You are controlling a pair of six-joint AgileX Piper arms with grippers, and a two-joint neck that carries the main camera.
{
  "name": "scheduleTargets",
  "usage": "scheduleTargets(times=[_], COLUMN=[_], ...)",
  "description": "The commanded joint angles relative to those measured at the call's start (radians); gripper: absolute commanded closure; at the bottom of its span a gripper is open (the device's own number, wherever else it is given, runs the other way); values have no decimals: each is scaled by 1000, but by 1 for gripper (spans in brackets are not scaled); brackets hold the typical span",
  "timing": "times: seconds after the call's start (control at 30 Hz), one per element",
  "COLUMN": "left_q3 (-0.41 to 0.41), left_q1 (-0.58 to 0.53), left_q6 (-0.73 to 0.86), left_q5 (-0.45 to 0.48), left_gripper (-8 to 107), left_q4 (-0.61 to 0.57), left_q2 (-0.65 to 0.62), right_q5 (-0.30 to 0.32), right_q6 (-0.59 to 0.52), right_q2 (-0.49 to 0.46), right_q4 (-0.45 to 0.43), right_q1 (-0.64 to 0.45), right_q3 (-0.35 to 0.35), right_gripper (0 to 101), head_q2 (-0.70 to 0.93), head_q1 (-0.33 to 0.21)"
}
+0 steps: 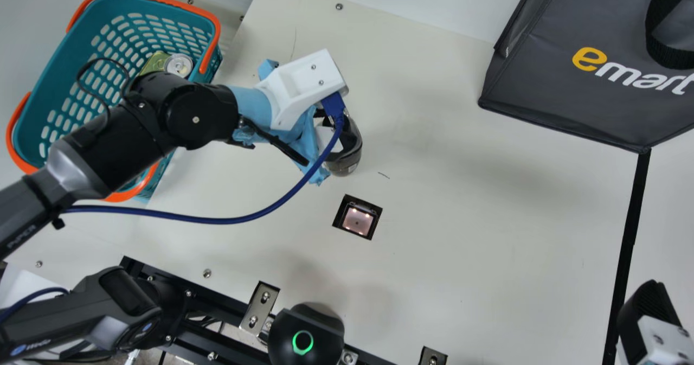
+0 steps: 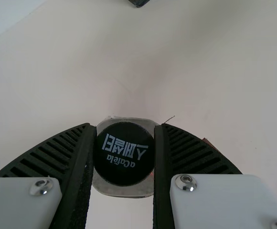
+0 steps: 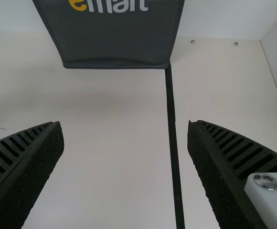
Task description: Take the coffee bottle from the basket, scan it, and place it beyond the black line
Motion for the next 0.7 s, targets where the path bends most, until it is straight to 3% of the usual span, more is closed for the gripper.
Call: scheduleTargets(times=[0.0, 0.67], left_q3=[1, -7], left_q1=[0, 10], left_q6=[-1, 4], left_q5=[0, 17], left_gripper=[83, 16], left_q4=[1, -8], left_q2=[0, -6], right_q5=[0, 0], right_q6=[0, 0], right_q2=[0, 0], right_q4=[0, 0], right_q1=[0, 0], right_q3=[0, 0], right_gripper=[10, 10], head_q2=[2, 2], head_q1=[-26, -26])
